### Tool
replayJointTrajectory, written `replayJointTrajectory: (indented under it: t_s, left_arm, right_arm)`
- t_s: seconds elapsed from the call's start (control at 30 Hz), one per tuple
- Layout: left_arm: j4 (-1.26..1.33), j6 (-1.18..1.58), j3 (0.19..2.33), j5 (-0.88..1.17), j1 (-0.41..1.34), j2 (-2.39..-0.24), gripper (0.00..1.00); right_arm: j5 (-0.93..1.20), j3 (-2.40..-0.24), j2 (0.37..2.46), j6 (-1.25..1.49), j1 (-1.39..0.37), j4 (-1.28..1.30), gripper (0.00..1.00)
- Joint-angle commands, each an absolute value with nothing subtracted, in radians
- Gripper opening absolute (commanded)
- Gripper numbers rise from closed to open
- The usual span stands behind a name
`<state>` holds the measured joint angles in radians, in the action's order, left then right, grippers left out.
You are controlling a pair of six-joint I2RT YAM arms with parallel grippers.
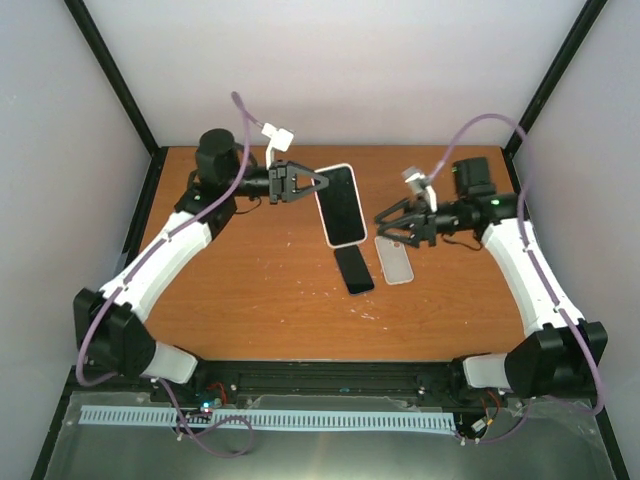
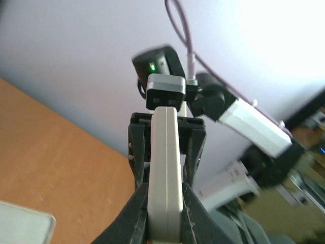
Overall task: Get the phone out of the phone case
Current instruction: Remove the phone case from the phone.
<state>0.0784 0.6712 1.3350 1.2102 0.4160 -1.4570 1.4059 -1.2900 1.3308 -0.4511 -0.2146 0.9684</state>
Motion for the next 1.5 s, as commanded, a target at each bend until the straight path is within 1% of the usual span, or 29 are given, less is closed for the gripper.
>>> replayJointTrajectory:
  t_s: [0.0,0.07,0.2,0.27,0.33,0.37,0.4,0.43,0.53,0.6,0.67,0.77,0.83,0.9,1.2,1.47]
  left_arm:
    - [0.459,0.897,1.206,0.847,0.415,-1.272,0.00]
    - [0.640,0.997,1.095,0.725,0.419,-1.228,0.00]
    - [0.750,1.040,1.027,0.612,0.440,-1.214,0.00]
    - [0.826,1.066,0.982,0.554,0.455,-1.205,0.00]
    - [0.897,1.099,0.951,0.523,0.468,-1.212,0.00]
    - [0.921,1.115,0.942,0.511,0.474,-1.216,0.00]
    - [0.947,1.129,0.928,0.495,0.480,-1.223,0.00]
    - [0.970,1.137,0.923,0.488,0.484,-1.226,0.00]
    - [1.002,1.151,0.924,0.494,0.487,-1.240,0.00]
    - [1.029,1.166,0.917,0.495,0.488,-1.249,0.01]
    - [1.042,1.178,0.912,0.495,0.489,-1.256,0.00]
    - [1.072,1.199,0.903,0.491,0.489,-1.272,0.00]
    - [1.087,1.210,0.908,0.498,0.490,-1.288,0.00]
    - [1.102,1.221,0.911,0.507,0.493,-1.304,0.00]
    - [1.147,1.257,0.916,0.524,0.499,-1.347,0.00]
    - [1.182,1.285,0.911,0.544,0.499,-1.374,0.00]
  right_arm:
    - [1.541,-1.294,1.312,-0.183,-0.079,0.737,0.58]
    - [1.501,-1.282,1.304,-0.054,-0.076,0.616,0.58]
    - [1.359,-1.282,1.287,0.222,-0.061,0.358,0.58]
    - [1.302,-1.224,1.264,0.447,-0.062,0.123,0.62]
    - [1.232,-1.092,1.219,0.733,-0.061,-0.225,0.67]
    - [1.190,-1.042,1.208,0.852,-0.063,-0.376,0.71]
    - [1.172,-1.009,1.209,0.954,-0.066,-0.490,0.72]
    - [1.171,-0.991,1.221,1.041,-0.072,-0.582,0.72]
    - [1.172,-0.945,1.265,1.274,-0.096,-0.847,0.67]
    - [1.149,-0.896,1.272,1.380,-0.105,-0.989,0.62]
    - [1.144,-0.868,1.275,1.430,-0.111,-1.043,0.55]
    - [1.133,-0.832,1.271,1.496,-0.128,-1.150,0.49]
    - [1.121,-0.813,1.265,1.530,-0.147,-1.224,0.47]
    - [1.108,-0.805,1.257,1.541,-0.162,-1.245,0.47]
    - [1.090,-0.829,1.270,1.485,-0.213,-1.175,0.43]
    - [1.071,-0.840,1.283,1.541,-0.215,-1.256,0.31]
